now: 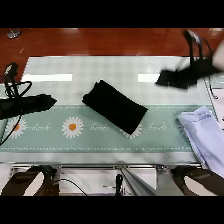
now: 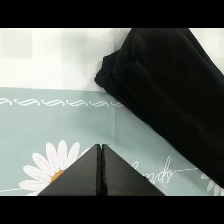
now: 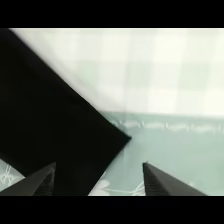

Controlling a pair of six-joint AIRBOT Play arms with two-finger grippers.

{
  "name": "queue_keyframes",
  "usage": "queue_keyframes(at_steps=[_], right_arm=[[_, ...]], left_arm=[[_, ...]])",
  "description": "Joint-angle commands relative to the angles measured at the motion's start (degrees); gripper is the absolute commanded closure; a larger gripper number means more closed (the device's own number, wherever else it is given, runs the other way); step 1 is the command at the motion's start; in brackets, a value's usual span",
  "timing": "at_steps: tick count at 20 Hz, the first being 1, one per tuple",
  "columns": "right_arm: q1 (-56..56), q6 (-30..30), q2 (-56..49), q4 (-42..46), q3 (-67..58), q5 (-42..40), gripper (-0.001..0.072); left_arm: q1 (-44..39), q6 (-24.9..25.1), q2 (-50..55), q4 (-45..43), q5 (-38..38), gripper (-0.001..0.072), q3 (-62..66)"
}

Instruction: Fold the shirts.

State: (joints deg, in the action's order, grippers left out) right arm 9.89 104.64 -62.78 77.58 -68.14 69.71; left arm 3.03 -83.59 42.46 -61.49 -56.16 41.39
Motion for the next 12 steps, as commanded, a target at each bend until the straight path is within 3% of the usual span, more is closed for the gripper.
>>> queue_keyframes(at_steps=[1,2,3,5,8,12], right_arm=[[-0.74,21.44,21.53,-6.56,38.69,-31.43,0.0087],[-0.72,20.46,23.37,-16.11,45.77,-36.65,0.0092],[-0.72,15.13,23.39,-26.21,50.69,-38.84,0.0095],[-0.74,1.36,19.56,-37.57,52.37,-35.41,0.0095],[-0.74,-12.9,8.57,-46.12,48.61,-27.5,0.0094],[-0.7,-19.54,-7.58,-48.37,38.75,-22.84,0.0095]], left_arm=[[-0.02,0.57,0.04,0.02,0.02,0.0684,-0.39],[-0.28,0.57,0.07,0.0,0.09,0.0684,-0.46],[-0.63,0.55,0.07,0.02,0.09,0.0684,-0.46],[-1.62,0.52,0.07,0.04,0.11,0.0684,-0.46],[-3.15,0.37,0.13,0.24,0.5,0.0684,-0.46],[-3.76,0.35,0.13,0.22,0.55,0.0684,-0.46]])
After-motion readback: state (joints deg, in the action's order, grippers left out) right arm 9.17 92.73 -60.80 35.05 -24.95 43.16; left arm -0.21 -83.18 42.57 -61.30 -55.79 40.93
